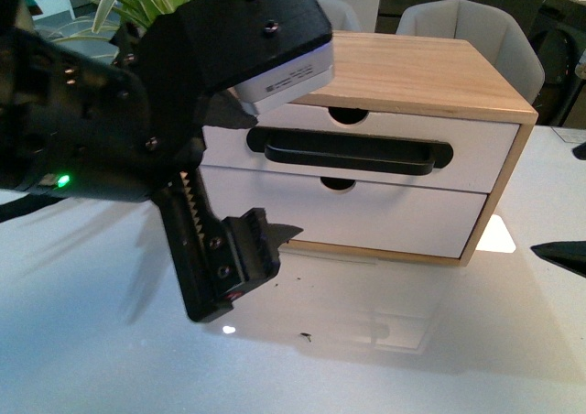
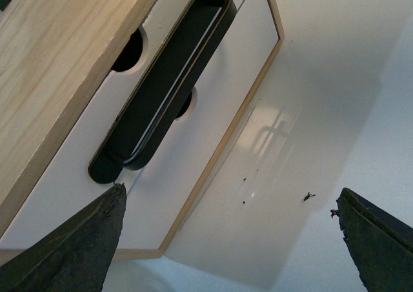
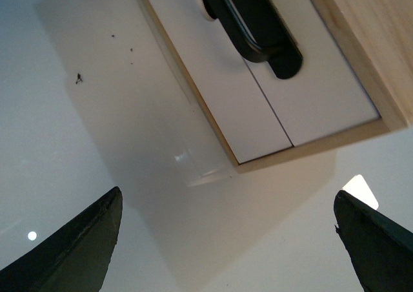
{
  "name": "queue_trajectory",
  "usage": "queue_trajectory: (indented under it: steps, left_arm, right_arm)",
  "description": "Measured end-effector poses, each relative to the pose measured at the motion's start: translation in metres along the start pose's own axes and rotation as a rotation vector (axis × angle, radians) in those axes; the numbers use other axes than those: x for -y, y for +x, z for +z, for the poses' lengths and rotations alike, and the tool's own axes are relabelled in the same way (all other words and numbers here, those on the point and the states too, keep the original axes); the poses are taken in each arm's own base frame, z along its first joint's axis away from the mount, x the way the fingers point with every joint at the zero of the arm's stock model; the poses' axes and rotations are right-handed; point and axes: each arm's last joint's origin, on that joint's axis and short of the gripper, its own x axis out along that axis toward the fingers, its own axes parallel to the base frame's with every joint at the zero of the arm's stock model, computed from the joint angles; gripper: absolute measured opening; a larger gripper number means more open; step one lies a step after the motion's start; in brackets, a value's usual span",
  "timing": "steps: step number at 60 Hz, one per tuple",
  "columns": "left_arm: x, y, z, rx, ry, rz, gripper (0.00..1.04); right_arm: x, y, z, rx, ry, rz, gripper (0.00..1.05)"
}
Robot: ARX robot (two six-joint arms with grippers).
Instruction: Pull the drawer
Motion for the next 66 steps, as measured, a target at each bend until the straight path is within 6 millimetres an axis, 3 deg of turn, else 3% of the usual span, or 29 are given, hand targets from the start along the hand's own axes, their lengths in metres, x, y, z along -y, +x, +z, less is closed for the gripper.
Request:
queue_trajectory:
  steps: [14,31,66]
  left_arm:
    - [-0.025,0.035,0.008,-0.072,0.088,-0.056,0.97]
    - [-0.033,0.059,0.000,-0.134,0.145,-0.096,0.97]
    - [-0.050,0.086,-0.004,-0.171,0.201,-0.099,0.97]
  right_arm:
    - [0.007,0.034,0.019,0.006,-0.098,0.091,0.96]
    - [0.016,0.059,0.029,0.014,-0.123,0.123,0.96]
    - [0.026,0.080,0.038,0.064,-0.132,0.144,0.96]
